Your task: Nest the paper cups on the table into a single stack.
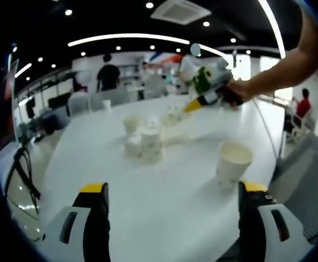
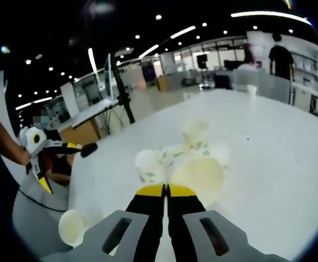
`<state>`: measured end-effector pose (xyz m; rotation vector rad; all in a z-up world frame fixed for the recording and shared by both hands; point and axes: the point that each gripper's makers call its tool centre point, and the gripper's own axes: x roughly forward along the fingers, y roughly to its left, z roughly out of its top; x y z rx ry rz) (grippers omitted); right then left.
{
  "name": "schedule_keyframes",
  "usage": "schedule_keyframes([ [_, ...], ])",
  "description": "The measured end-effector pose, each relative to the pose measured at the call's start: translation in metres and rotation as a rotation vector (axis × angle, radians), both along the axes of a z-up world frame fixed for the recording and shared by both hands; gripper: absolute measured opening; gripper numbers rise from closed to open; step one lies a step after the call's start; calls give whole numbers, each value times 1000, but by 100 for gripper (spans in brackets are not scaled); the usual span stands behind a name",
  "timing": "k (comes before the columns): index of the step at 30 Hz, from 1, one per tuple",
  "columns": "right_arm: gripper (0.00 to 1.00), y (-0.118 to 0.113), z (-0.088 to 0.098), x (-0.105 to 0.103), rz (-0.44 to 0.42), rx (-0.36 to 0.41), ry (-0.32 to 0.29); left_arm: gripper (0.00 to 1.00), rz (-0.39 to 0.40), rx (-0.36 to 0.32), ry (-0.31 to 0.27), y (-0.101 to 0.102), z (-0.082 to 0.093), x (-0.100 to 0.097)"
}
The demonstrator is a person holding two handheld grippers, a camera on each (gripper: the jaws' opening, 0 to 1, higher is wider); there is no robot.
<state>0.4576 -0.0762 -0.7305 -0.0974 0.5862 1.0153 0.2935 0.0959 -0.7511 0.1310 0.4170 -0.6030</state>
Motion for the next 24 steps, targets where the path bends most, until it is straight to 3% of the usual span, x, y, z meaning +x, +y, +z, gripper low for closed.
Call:
schedule_keyframes([
  [19,0,-14,49,-19,68,-182,-78,96,-17,-5,-29,-4,6,-2],
  [24,0,-22,61,-17,80,-290,-76,97,-14,-13,-38,-4,8,-1],
])
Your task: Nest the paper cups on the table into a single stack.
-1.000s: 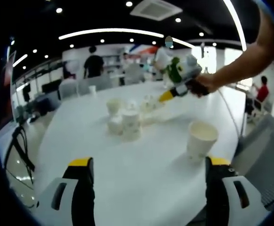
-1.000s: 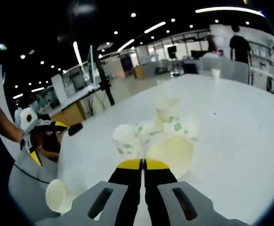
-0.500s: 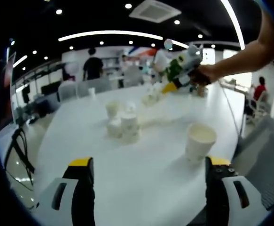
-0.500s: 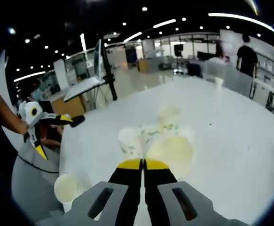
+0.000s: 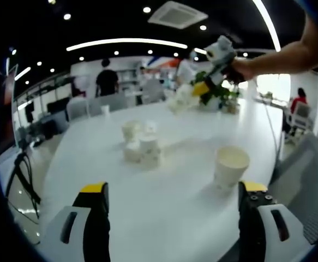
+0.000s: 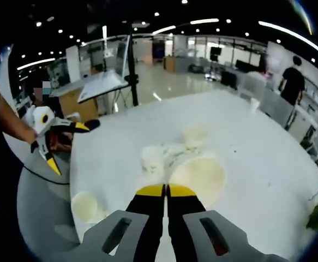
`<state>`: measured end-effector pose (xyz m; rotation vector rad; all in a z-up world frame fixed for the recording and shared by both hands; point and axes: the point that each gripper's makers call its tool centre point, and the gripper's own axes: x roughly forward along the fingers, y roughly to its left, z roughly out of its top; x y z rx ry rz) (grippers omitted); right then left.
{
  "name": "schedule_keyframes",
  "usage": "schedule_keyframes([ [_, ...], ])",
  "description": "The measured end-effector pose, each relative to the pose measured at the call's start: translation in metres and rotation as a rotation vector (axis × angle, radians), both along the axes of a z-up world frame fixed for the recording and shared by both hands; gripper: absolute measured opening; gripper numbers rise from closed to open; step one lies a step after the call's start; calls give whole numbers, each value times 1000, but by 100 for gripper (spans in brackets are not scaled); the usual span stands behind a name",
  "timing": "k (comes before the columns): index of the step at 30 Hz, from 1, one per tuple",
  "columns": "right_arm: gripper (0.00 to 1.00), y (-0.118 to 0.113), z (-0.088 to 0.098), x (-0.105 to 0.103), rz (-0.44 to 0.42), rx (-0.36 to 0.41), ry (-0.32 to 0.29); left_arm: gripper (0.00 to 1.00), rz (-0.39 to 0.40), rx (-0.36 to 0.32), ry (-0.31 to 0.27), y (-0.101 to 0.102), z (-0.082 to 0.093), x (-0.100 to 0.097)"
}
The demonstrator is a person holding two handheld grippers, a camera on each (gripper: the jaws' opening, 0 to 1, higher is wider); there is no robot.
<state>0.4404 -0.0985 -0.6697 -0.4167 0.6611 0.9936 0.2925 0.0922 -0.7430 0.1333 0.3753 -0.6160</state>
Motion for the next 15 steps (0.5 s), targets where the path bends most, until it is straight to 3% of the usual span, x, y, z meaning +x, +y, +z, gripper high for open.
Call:
schedule_keyframes([
  [1,0,-4,2,0,1,-36,19,97,0,0,-2,0,0,0],
  [4,0,-2,14,8,-4,-29,6,98,3,-1,0,0,0,0],
  [9,0,-2,21,10,5,-81,-5,98,6,-2,9,1,-1,0],
  [15,0,-6,36,14,65,-198,-46,98,1,9,8,-1,-2,0],
])
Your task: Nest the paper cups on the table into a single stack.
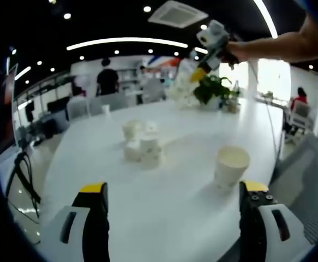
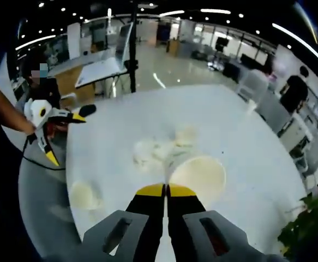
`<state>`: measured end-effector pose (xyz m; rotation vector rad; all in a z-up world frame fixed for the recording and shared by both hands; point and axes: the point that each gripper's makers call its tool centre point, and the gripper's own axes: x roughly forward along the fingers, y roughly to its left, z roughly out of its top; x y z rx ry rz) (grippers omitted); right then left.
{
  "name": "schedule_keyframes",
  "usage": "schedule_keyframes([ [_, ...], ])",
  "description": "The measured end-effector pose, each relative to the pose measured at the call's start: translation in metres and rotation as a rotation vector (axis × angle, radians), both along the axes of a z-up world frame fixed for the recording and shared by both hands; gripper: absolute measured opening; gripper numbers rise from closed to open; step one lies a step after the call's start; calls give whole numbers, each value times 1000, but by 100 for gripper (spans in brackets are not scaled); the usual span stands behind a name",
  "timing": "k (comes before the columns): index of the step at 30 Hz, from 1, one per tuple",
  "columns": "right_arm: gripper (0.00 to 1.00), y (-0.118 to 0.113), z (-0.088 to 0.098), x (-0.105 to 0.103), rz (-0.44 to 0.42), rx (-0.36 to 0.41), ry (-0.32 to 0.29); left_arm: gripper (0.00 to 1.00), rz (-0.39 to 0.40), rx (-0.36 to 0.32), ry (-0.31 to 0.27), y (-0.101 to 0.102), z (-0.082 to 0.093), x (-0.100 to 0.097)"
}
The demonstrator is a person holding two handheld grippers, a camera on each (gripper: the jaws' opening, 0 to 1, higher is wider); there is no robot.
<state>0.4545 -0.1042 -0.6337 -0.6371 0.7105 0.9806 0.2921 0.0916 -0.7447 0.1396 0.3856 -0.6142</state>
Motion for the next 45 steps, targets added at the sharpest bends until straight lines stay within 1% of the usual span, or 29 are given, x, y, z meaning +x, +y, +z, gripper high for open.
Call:
schedule_keyframes([
  [1,0,-1,5,3,13,-28,-22,98,-1,-1,0,-1,0,0],
  [4,0,1,21,5,31,-42,-25,98,-1,-1,3,-1,0,0],
  [5,0,1,27,7,51,-64,-43,98,-1,-2,3,-1,0,0],
  [6,0,2,30,8,63,-79,-52,98,-2,-2,3,-1,0,0],
  [8,0,3,32,8,85,-99,-50,98,-3,3,4,-1,0,0],
  [10,0,-1,28,9,120,-161,-52,98,-4,5,11,-2,-2,-1],
  [11,0,-6,22,7,147,-223,-33,98,-8,8,11,-3,-2,-1],
  [12,0,-10,20,6,170,-273,-30,98,-10,12,12,-3,-2,-1],
  [13,0,-12,19,8,188,-315,-42,98,-11,15,11,-3,-2,-2],
  [16,0,-11,20,9,239,-400,-47,98,-9,16,12,-3,-3,-1],
  [21,0,1,21,8,261,-425,-38,98,-3,15,14,-1,-3,-1],
  [24,0,6,18,6,276,-453,-27,98,-2,16,14,-1,-3,-2],
  [26,0,7,15,5,286,-489,-12,98,-2,19,16,0,-4,-2],
  [28,0,8,13,6,285,-510,-3,98,-2,17,16,0,-4,-1],
  [32,0,13,10,7,264,-534,6,98,-4,23,24,0,-6,-2],
  [36,0,17,11,6,247,-546,0,98,-2,22,24,0,-6,-2],
  [40,0,14,12,6,225,-586,-16,98,-4,19,33,0,-7,-2],
  [42,0,13,11,3,204,-587,2,98,-2,23,35,1,-8,-2],
  [45,0,14,11,1,188,-586,2,98,-1,22,38,1,-9,-2],
])
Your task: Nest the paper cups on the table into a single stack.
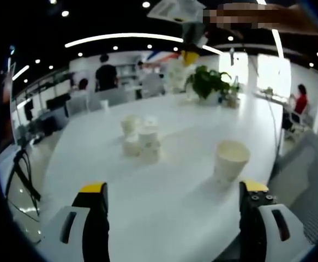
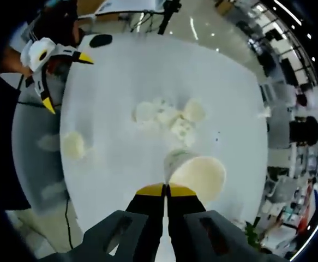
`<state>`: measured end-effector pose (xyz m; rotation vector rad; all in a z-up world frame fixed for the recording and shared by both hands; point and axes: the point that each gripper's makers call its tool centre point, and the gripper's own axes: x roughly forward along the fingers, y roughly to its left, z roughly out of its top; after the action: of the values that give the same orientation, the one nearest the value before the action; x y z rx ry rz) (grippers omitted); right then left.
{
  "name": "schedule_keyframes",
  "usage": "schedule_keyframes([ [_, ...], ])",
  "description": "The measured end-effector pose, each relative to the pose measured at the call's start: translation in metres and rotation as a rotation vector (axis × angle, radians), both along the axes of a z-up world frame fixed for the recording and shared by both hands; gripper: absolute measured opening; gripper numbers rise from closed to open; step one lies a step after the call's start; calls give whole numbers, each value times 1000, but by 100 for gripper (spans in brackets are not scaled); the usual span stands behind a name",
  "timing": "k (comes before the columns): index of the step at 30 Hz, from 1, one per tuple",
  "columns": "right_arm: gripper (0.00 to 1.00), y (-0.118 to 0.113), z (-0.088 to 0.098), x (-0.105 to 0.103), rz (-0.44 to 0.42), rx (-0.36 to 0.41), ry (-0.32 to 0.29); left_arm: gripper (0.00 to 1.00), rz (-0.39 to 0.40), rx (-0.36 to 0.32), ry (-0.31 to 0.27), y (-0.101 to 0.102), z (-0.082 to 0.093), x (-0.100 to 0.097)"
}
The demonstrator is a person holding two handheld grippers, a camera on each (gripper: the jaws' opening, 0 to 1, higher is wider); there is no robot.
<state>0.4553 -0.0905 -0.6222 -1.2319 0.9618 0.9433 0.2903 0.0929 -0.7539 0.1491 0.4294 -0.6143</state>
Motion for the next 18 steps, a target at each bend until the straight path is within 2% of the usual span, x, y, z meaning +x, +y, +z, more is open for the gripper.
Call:
schedule_keyframes([
  [8,0,5,-2,-14,-39,9,9,98,2,5,2,1,-1,0],
  [18,0,18,0,-32,-28,24,6,98,-5,19,12,1,-3,-1],
])
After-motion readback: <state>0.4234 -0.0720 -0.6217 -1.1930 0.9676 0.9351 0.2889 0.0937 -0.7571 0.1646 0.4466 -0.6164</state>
